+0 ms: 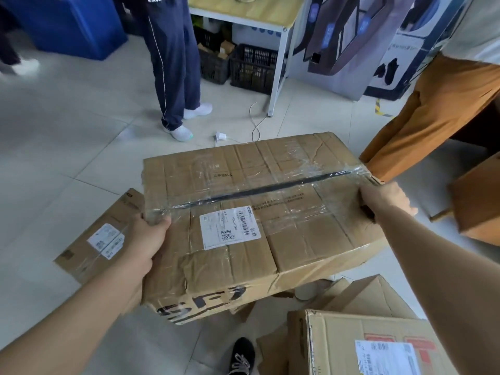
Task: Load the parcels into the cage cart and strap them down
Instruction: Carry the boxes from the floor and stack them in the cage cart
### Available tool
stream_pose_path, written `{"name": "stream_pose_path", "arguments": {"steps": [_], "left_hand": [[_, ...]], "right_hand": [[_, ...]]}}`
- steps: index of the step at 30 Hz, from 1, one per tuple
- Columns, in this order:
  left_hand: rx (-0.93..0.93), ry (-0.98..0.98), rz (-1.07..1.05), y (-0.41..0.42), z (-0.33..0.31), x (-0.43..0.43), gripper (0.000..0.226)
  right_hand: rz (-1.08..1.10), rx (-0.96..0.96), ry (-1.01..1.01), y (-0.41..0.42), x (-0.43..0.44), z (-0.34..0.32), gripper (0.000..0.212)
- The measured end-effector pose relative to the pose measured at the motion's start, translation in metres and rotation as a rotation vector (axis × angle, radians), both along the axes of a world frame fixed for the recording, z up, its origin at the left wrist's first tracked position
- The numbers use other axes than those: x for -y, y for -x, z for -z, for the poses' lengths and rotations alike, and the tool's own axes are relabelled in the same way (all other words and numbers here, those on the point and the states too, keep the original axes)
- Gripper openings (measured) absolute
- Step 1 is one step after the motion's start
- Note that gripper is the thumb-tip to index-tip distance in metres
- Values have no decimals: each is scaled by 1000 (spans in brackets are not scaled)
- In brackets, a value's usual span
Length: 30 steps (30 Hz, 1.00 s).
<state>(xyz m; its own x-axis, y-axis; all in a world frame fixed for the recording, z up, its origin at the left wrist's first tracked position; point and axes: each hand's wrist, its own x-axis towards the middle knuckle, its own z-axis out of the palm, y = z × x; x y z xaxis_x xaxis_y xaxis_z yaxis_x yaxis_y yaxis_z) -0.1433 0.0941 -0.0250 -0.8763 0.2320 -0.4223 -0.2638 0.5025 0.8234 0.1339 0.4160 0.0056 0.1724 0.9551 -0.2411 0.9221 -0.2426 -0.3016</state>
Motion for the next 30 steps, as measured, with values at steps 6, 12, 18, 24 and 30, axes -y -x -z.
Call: {"name": "stream_pose_path", "arguments": {"steps": [6, 12, 18, 24, 30], "left_hand": [[-44, -63, 54, 23, -46, 53, 44], [-182, -111, 39, 36, -100, 145, 44], [-234, -127, -62, 33, -138, 266, 51], [-297, -78, -301, -8, -149, 387, 39], [-321, -65, -596, -78, -157, 493, 35]], "right_hand": [[69, -80, -84, -3, 62, -54, 60], [19, -155, -148, 16, 151, -97, 52], [-179, -256, -177, 49, 241, -116, 46], [-436, -341, -188, 88, 316, -119, 42], [-690, -354, -156, 121, 397, -134, 47]]}}
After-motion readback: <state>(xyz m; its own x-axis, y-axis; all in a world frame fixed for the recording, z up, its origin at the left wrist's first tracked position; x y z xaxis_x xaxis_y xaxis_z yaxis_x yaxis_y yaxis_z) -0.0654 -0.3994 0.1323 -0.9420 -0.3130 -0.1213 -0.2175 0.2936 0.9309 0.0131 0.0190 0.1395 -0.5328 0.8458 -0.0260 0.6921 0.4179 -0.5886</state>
